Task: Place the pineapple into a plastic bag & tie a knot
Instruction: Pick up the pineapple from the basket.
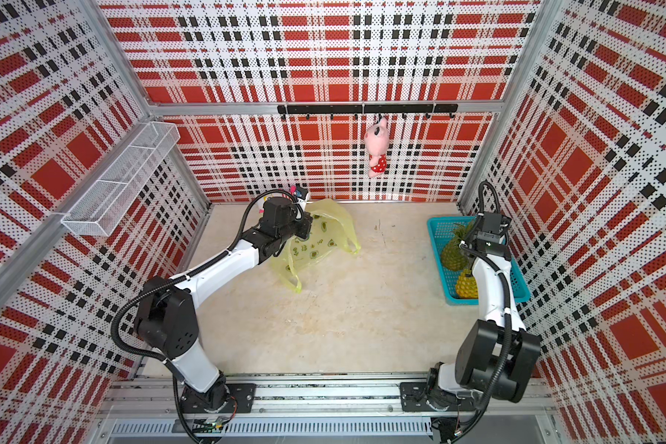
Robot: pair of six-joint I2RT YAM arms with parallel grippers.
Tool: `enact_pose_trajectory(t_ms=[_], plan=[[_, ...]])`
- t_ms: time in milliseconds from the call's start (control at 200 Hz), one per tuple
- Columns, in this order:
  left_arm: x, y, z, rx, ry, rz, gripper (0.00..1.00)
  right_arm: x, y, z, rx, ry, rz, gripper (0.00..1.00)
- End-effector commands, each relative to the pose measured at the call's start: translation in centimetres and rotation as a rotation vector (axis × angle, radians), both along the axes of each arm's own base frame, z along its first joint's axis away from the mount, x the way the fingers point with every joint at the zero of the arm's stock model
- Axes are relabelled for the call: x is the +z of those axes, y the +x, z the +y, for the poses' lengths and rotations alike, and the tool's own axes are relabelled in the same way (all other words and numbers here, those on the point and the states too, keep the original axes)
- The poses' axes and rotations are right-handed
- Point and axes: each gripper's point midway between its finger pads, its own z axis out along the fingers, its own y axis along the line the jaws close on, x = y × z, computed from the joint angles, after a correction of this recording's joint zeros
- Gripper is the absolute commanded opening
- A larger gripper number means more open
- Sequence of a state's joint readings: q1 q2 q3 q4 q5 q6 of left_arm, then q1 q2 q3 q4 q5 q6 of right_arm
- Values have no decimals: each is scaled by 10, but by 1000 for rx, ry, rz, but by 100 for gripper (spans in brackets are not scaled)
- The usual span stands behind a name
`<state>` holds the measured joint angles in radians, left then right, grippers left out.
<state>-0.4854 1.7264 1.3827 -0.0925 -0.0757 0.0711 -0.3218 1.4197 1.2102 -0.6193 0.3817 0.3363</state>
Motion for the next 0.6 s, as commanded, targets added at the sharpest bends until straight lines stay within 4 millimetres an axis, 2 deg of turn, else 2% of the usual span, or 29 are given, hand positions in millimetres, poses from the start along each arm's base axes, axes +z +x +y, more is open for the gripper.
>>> enact_pose_trajectory(t_ms=[0,65,110,160,256,311,366,501,596], plan=[[7,1,-6,-14,-13,-12,0,7,9,-12,3,-42,-1,75],[6,0,-6,-13,-10,-8,0,3,11,-12,11,-31,10,70],[6,0,-6,-13,-10,-8,0,0,12,-12,15,-26,14,63],[5,-1,-5,-12,-10,-6,0,-2,10,-11,18,-24,17,50],[6,-2,-5,-14,-13,-6,0,2,3,-12,1,-42,12,16],[7,-3,-7,-19,-14,-7,0,12,-5,-13,-20,-64,-4,6],[10,-3,-7,-20,-16,-12,0,27,-14,-14,-43,-91,-37,0],[15,-5,-9,-26,-28,-18,0,70,-32,-10,-60,-132,-146,0],[17,-6,-11,-27,-43,-18,0,100,-39,1,-25,-119,-227,0]])
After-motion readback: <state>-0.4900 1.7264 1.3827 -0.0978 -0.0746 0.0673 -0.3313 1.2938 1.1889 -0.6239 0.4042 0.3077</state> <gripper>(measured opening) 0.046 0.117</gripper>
